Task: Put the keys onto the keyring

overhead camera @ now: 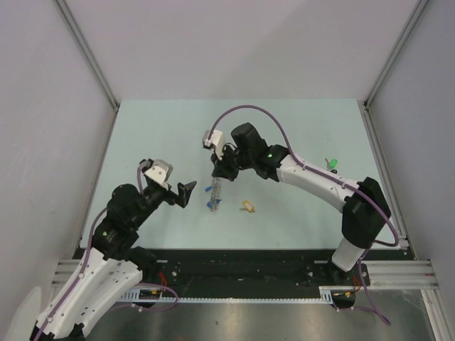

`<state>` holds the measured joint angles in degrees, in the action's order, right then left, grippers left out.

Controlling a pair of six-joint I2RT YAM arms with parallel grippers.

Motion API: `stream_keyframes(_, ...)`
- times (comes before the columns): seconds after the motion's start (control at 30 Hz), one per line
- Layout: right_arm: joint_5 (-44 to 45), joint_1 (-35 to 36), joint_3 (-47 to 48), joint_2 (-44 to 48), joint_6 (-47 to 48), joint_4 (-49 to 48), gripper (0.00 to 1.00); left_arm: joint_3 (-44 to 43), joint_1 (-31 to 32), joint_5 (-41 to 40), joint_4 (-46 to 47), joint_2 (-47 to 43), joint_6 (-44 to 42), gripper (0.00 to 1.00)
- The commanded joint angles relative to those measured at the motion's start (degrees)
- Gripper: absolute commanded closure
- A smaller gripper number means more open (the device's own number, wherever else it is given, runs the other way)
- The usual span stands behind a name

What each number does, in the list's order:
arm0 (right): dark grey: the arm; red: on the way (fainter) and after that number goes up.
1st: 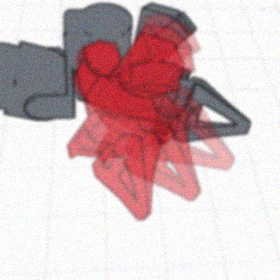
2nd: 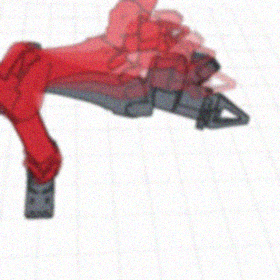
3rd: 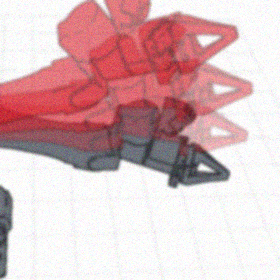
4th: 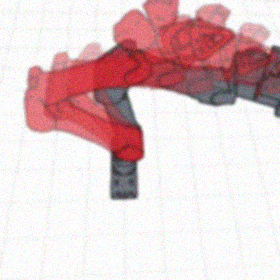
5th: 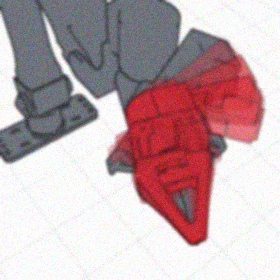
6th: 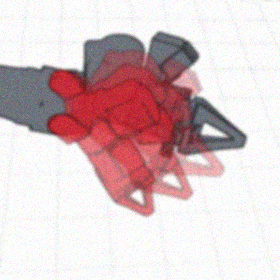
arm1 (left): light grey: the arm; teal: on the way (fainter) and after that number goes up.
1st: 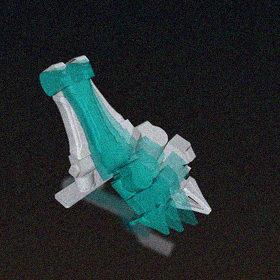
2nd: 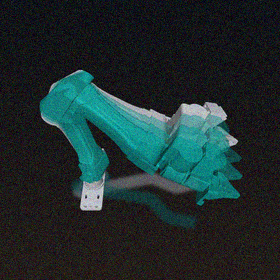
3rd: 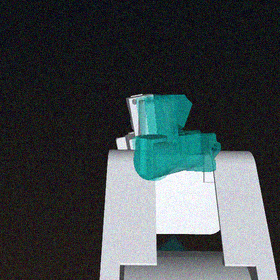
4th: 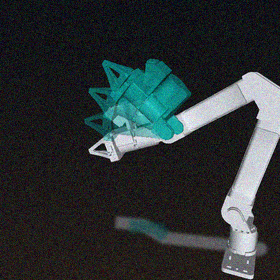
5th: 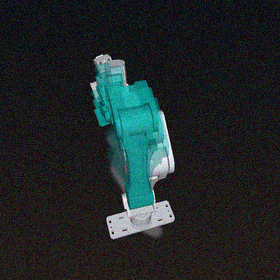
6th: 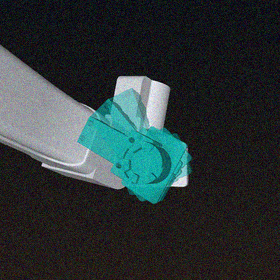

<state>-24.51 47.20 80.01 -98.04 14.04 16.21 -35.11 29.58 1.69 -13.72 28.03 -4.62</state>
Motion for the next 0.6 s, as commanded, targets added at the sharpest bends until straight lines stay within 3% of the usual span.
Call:
stream_keyframes(0.0, -1.42, 0.26, 6.3, 7.59, 9.42, 7.87, 1.0, -1.71, -0.49, 12.25, 4.66, -0.96, -4.59, 0.0)
stream_keyframes(0.33, -0.54, 1.49, 7.53, 19.02, 14.17, 15.16, 1.0, -14.0, -0.58, 38.79, -2.44, 10.1, -15.06, 0.03)
stream_keyframes(0.57, -1.15, 3.86, 7.44, 22.28, 15.31, 18.86, 1.0, -18.49, -0.58, 46.9, -5.34, 17.75, -19.45, 0.15)
